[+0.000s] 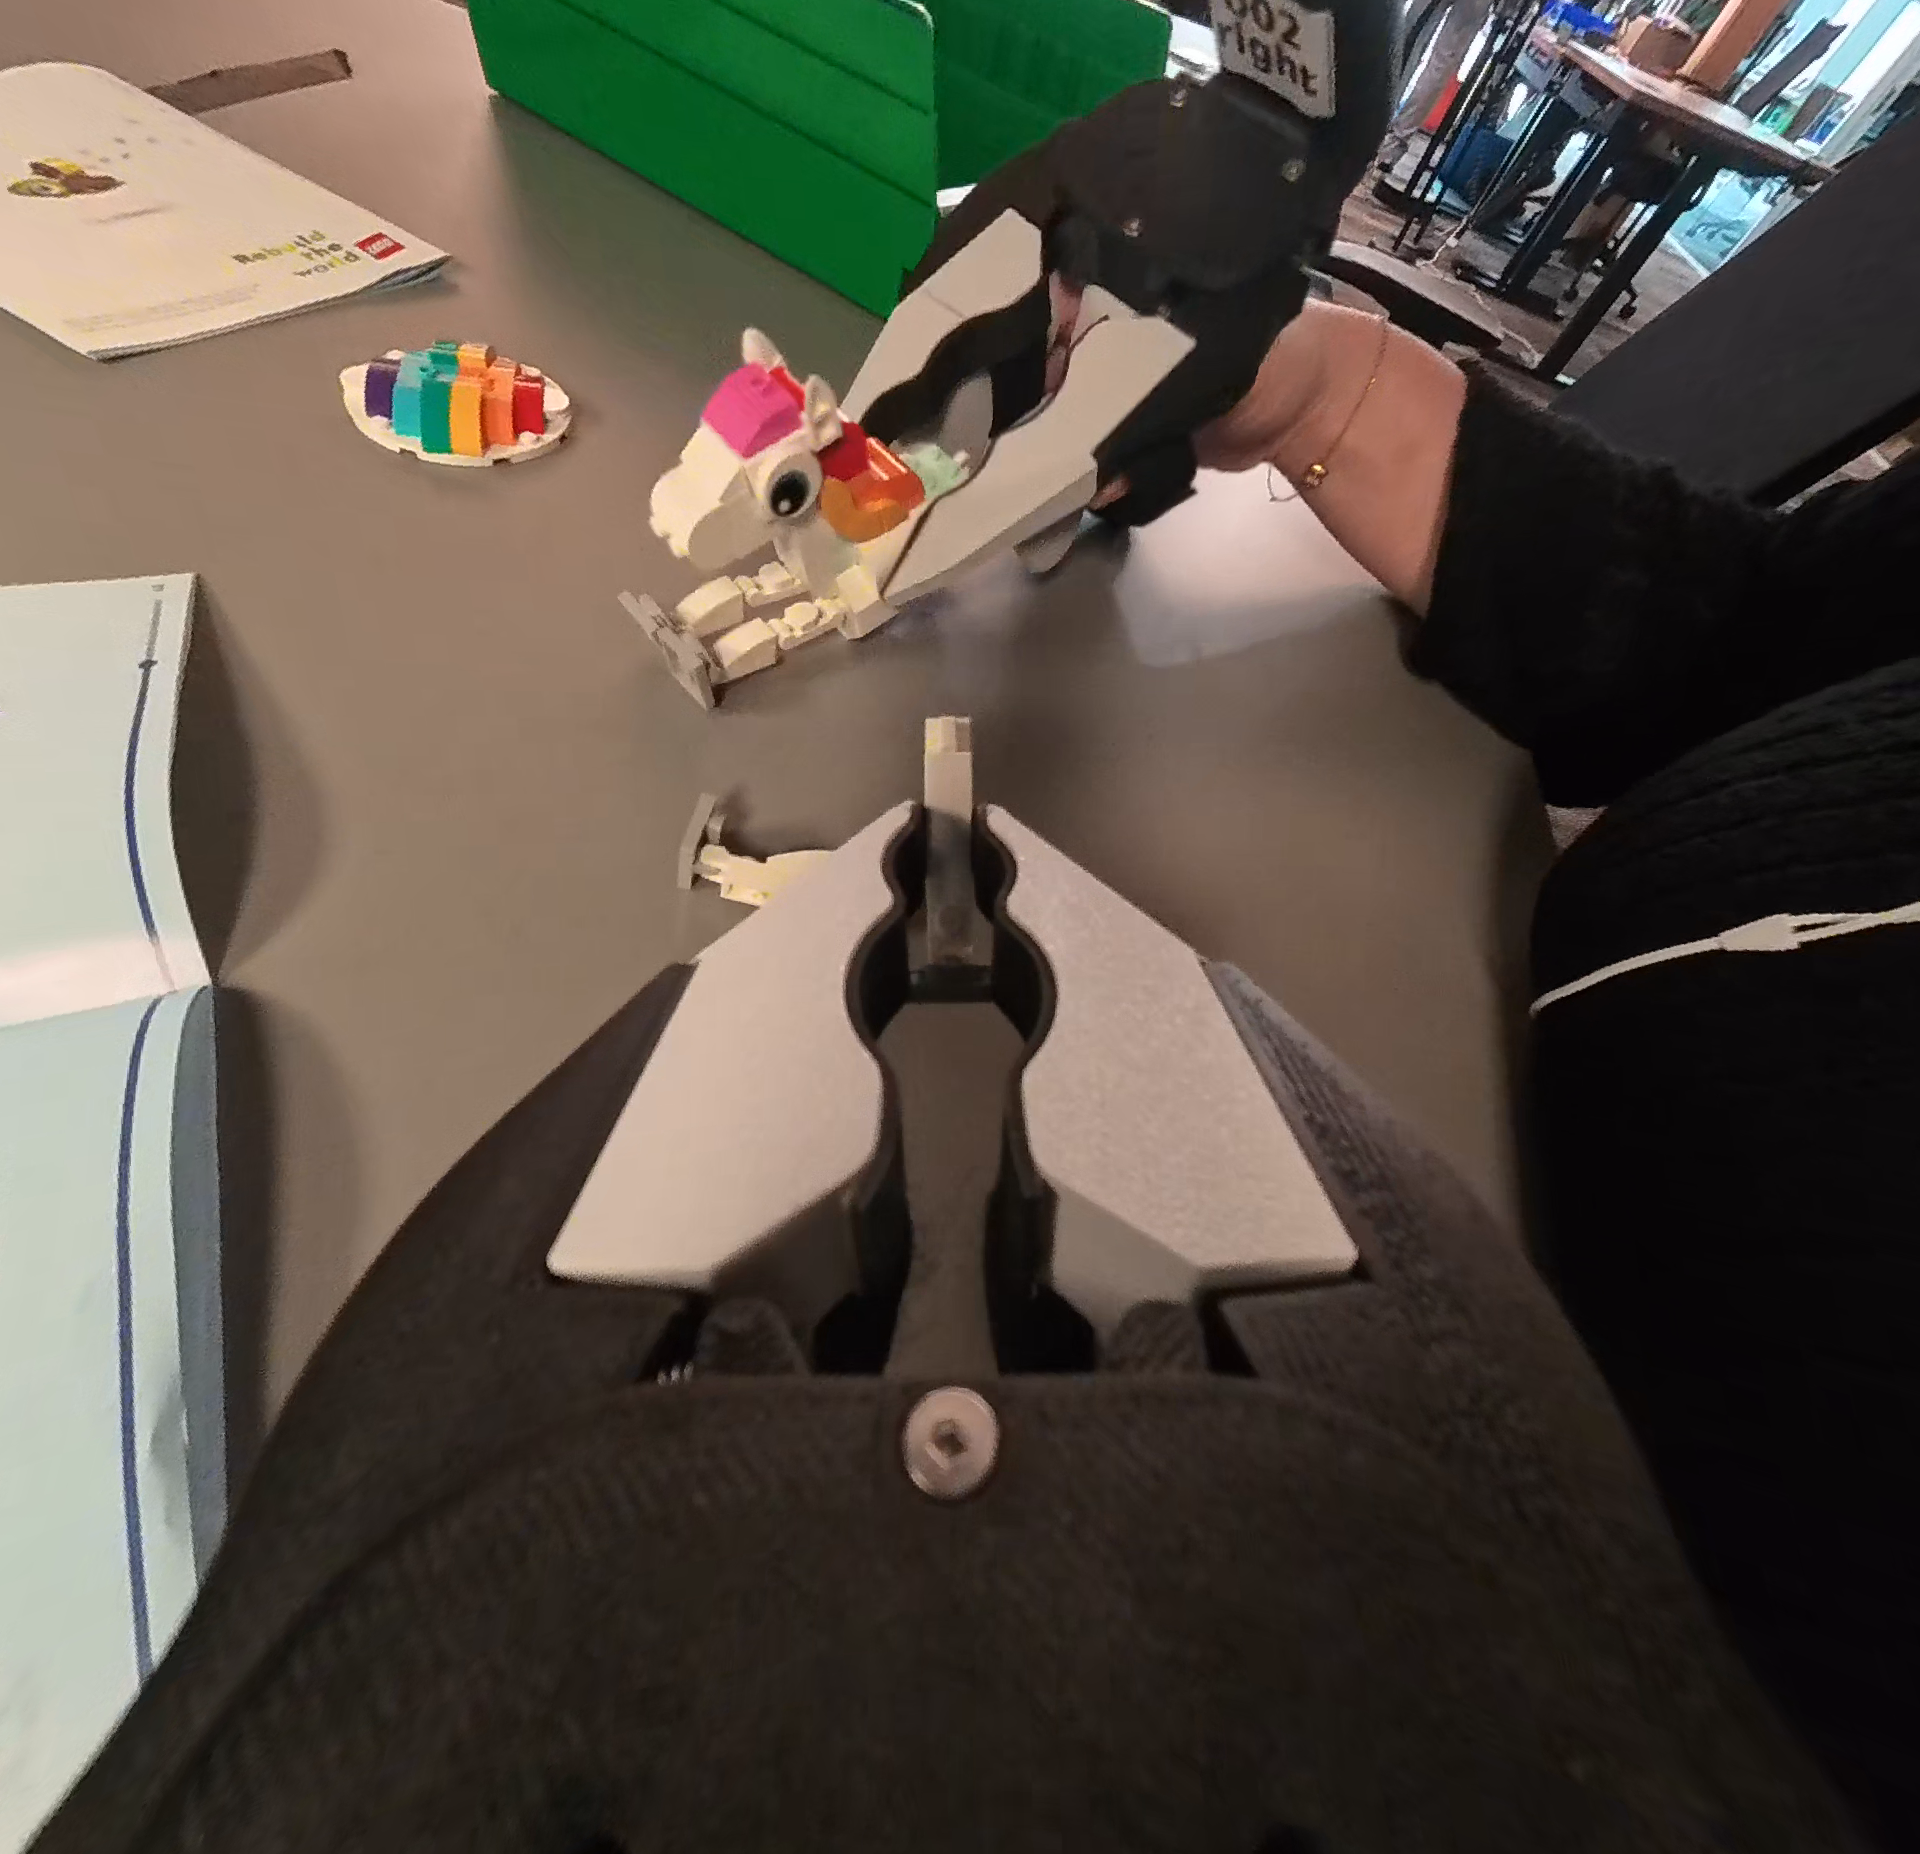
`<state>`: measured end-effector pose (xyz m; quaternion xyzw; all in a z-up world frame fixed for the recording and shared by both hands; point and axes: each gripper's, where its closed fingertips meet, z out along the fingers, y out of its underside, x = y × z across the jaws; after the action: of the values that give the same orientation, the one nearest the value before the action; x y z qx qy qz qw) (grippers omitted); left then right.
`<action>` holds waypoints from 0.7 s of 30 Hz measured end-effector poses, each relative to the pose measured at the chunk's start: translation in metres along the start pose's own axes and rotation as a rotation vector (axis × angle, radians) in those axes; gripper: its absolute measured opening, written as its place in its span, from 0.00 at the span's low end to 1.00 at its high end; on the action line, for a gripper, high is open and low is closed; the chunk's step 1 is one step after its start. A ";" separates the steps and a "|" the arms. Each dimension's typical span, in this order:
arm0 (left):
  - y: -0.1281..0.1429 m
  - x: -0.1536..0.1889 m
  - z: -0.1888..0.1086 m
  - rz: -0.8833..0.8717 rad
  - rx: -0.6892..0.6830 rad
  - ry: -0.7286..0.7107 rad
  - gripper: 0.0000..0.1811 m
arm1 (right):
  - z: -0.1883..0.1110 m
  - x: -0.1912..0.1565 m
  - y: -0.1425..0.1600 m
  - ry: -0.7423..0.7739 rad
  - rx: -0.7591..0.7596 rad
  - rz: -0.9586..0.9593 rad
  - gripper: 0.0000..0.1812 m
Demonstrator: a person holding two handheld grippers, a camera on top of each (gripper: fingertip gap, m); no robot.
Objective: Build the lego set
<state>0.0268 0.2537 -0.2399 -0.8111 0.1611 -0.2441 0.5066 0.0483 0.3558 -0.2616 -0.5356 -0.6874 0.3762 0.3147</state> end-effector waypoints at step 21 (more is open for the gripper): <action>0.000 0.000 0.001 0.046 -0.005 -0.039 0.04 | 0.008 0.010 -0.022 0.028 -0.010 0.110 0.12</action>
<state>0.0274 0.2541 -0.2398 -0.8131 0.1704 -0.2163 0.5129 0.0288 0.3608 -0.2467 -0.5792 -0.6544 0.3822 0.3004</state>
